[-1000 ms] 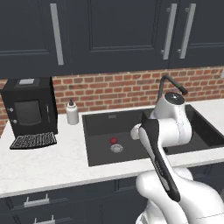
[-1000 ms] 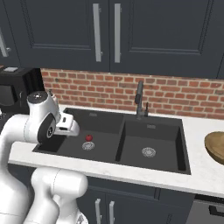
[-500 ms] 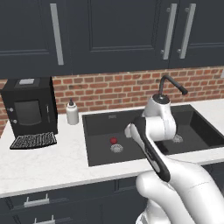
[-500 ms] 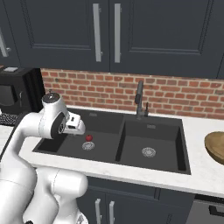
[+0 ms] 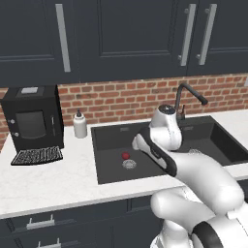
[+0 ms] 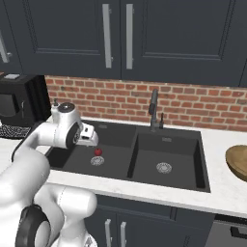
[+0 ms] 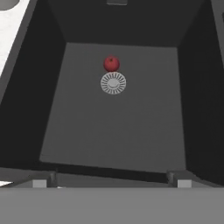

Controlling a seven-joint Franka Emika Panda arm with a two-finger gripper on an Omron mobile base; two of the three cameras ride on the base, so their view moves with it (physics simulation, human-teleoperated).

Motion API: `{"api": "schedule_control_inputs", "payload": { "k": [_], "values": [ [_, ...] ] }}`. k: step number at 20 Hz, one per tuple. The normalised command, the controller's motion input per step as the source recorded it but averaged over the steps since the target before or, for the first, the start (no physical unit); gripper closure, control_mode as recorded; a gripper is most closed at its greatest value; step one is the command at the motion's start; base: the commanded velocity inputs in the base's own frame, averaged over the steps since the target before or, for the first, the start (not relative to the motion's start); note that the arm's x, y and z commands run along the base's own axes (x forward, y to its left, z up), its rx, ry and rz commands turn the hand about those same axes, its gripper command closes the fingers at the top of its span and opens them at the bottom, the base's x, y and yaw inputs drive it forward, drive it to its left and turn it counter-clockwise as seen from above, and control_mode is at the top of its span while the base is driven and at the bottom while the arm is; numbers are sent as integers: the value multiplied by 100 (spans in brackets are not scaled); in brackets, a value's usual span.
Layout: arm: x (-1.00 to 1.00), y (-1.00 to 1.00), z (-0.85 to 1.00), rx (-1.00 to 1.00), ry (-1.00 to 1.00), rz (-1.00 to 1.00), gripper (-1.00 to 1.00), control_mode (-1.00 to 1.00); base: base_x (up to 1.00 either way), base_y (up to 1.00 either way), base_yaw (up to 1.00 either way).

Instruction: Pick the tomato from the sink and place it in the bowl. Then pick the bowl and place it in the microwave. Then close the microwave door and press the start button.

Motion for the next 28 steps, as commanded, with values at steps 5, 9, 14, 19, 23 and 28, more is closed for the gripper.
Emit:
{"api": "schedule_control_inputs", "payload": {
  "k": [5, 9, 14, 19, 23, 28],
  "values": [
    [57, 14, -33, 0, 6, 0, -100, -100, 0, 0, 0],
    [51, 11, -19, 0, 8, 0, -100, -100, 0, 0, 0],
    [51, 3, -20, 0, 8, 0, -100, -100, 0, 0, 0],
    [47, 1, -29, 0, 2, 0, -100, -100, 0, 0, 0],
    [39, 1, -38, 0, 0, 0, -100, -100, 0, 0, 0],
    [39, 5, -43, 0, 0, 0, -100, -100, 0, 0, 0]
  ]
}}
